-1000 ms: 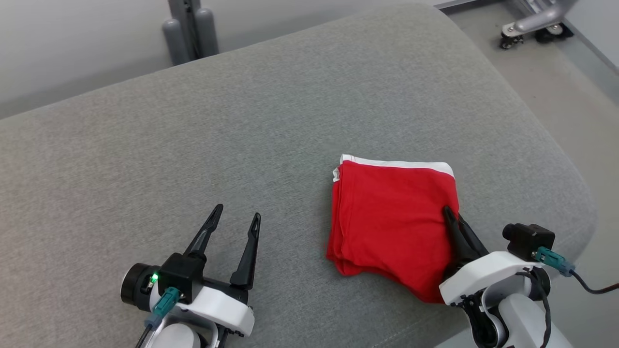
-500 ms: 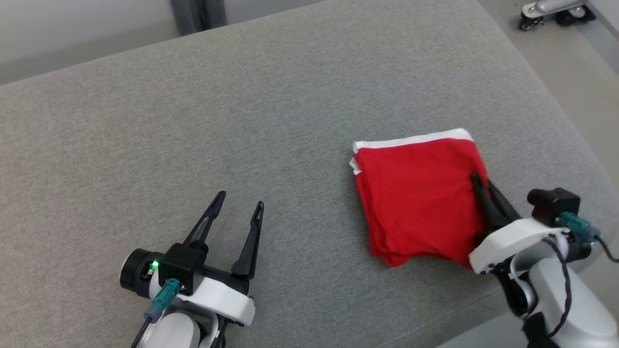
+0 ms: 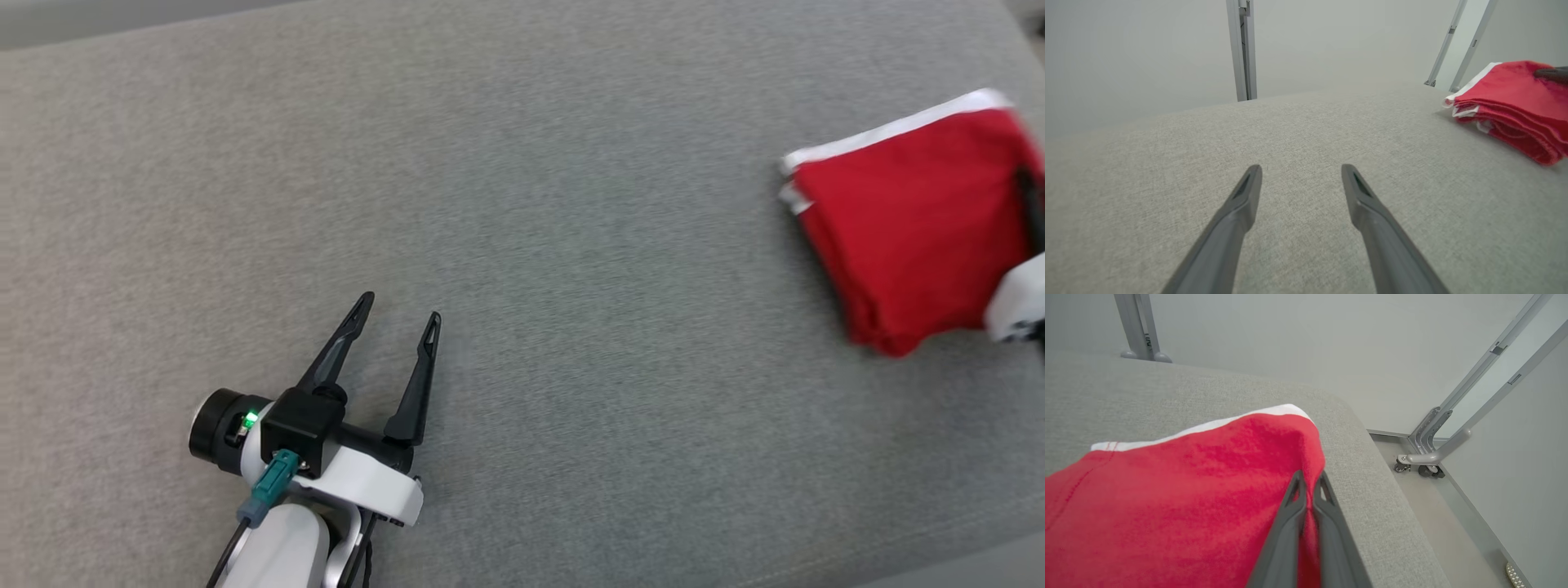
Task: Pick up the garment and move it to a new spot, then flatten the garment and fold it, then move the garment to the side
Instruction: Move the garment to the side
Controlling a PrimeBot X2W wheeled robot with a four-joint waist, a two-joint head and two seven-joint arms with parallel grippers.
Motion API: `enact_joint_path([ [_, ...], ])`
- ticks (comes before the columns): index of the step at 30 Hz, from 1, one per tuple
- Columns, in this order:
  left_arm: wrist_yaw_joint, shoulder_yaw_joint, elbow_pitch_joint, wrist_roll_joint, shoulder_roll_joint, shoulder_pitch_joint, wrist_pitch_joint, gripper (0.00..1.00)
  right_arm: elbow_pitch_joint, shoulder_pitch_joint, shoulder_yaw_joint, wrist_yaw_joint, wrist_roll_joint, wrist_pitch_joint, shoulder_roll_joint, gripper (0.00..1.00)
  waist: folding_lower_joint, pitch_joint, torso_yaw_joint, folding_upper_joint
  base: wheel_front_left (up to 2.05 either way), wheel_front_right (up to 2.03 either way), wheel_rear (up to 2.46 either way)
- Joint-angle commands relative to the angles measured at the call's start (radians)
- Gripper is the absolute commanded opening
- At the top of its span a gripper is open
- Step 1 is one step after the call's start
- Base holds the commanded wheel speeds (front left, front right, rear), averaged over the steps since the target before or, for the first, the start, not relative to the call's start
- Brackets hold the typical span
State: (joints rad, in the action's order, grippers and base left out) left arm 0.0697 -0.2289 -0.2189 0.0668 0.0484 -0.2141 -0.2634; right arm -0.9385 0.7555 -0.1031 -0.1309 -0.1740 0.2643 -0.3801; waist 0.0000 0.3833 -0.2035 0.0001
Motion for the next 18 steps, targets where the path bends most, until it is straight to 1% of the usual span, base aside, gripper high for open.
enact_joint_path([
  [1,0.004,0.003,0.006,-0.005,0.004,-0.019,-0.001,1.0,-0.013,0.017,0.02,0.0,0.02,0.0,-0.026,0.0,0.0,0.018,0.028,-0.0001,0.0,0.0,0.0],
  [5,0.003,0.005,0.012,-0.004,0.004,-0.02,-0.001,1.0,-0.077,0.069,0.139,0.0,0.122,0.0,-0.086,0.0,0.0,0.027,0.061,-0.0001,0.0,0.0,0.0],
  [9,0.007,0.003,0.011,0.001,0.004,-0.021,-0.001,1.0,-0.118,0.099,0.259,0.0,0.227,0.0,-0.128,0.0,0.0,0.032,0.086,-0.0001,0.0,0.0,0.0],
  [10,0.004,0.007,0.011,0.004,0.004,-0.019,-0.001,1.0,-0.135,0.104,0.289,0.0,0.254,0.0,-0.132,0.22,0.0,0.033,0.089,-0.0001,0.0,0.0,0.0],
  [11,0.0,0.01,0.01,0.006,0.004,-0.017,-0.001,1.0,-0.146,0.112,0.32,0.0,0.282,0.0,-0.135,0.49,0.0,0.033,0.091,-0.0001,0.0,0.0,0.0],
  [12,-0.001,0.012,0.01,0.007,0.004,-0.015,-0.001,1.0,-0.155,0.12,0.36,0.0,0.312,-0.002,-0.14,1.0,0.0,0.033,0.093,-0.0001,0.0,0.0,0.0],
  [15,0.001,0.012,0.005,0.008,0.004,-0.009,-0.001,1.0,-0.147,0.129,0.475,0.0,0.403,-0.002,-0.149,1.0,0.0,0.028,0.097,-0.0001,0.0,0.0,0.0],
  [18,-0.006,0.011,0.004,0.018,0.004,-0.004,-0.001,1.0,-0.11,0.121,0.567,0.0,0.479,0.001,-0.11,1.0,0.0,0.014,0.1,-0.0001,0.0,0.0,0.0],
])
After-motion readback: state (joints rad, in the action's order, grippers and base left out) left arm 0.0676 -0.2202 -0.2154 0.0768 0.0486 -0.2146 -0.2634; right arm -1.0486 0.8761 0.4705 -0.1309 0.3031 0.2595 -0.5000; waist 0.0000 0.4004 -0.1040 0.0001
